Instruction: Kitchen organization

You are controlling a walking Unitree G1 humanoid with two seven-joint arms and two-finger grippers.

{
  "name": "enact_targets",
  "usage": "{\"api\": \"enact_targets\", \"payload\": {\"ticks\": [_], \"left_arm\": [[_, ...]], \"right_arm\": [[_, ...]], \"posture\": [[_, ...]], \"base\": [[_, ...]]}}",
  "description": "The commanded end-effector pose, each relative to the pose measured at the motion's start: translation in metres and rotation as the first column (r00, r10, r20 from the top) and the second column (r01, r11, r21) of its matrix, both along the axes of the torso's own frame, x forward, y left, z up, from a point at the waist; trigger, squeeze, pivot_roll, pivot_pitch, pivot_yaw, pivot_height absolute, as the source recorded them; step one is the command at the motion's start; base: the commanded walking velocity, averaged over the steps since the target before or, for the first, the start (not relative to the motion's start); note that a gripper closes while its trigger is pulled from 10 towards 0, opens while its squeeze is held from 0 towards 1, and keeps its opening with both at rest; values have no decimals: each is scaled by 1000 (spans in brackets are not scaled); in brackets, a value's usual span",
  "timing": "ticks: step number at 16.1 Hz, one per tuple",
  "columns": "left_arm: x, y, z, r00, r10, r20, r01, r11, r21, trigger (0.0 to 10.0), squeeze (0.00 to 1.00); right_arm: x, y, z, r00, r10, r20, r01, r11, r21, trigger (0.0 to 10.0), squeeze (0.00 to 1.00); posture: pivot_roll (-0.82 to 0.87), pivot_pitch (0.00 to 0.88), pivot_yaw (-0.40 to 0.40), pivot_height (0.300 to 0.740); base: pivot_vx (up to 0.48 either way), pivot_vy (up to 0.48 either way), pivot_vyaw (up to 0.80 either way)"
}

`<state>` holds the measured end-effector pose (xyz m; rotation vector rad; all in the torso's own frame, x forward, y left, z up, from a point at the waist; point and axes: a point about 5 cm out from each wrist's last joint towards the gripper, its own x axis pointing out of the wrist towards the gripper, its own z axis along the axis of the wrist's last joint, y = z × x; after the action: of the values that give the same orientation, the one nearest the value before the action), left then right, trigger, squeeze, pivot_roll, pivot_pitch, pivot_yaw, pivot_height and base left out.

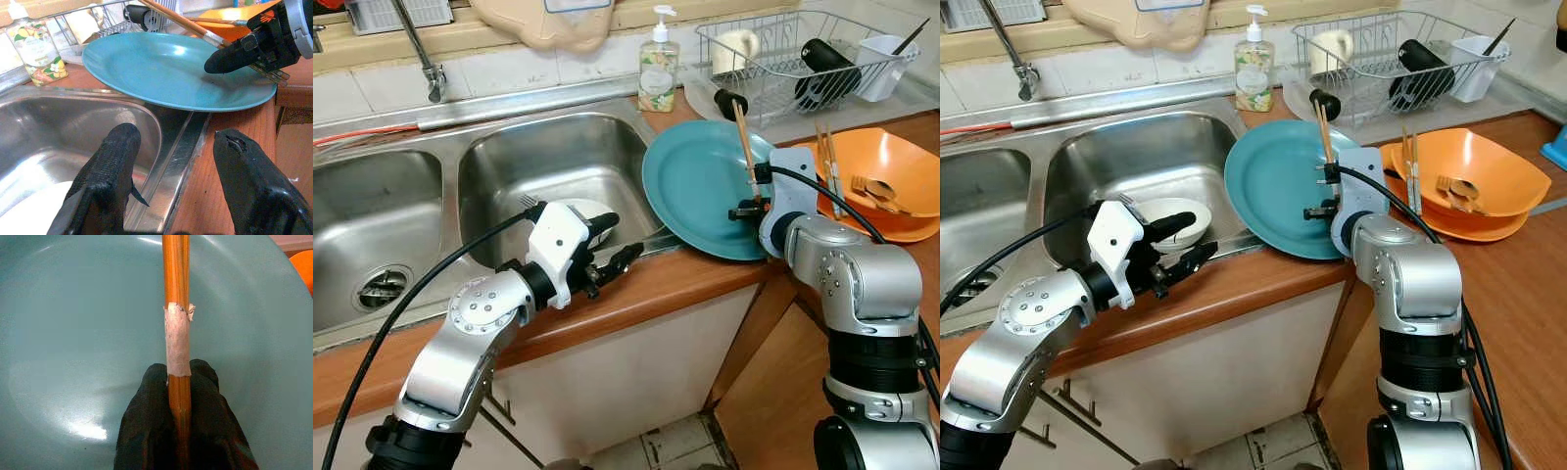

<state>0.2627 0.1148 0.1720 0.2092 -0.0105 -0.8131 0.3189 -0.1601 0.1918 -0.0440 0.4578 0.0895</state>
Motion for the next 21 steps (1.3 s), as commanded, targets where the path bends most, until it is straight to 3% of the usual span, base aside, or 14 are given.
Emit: {"api": "enact_targets", "payload": {"ticks": [1,15,20,21], "left_arm": [[-1,-1,2,1000,-9,11,9,1000,8,10000,0],[1,-1,6,1000,-5,15,5,1000,-20,10000,0],[5,0,14,1000,6,18,-4,998,-69,10000,0],[7,1,18,1000,12,-8,-13,992,-129,10000,0]], "right_arm": [[2,2,9,999,14,37,-14,1000,3,0,0],[-1,-1,33,981,52,186,-54,999,7,0,0],[-3,-4,40,965,41,258,-51,998,32,0,0],[-6,-5,48,942,49,333,-76,995,68,0,0]], "posture": [[-26,0,48,740],[-29,0,51,740],[-30,0,55,740],[-30,0,58,740]], "base": [[0,0,0],[0,0,0],[0,0,0],[0,0,0]]}}
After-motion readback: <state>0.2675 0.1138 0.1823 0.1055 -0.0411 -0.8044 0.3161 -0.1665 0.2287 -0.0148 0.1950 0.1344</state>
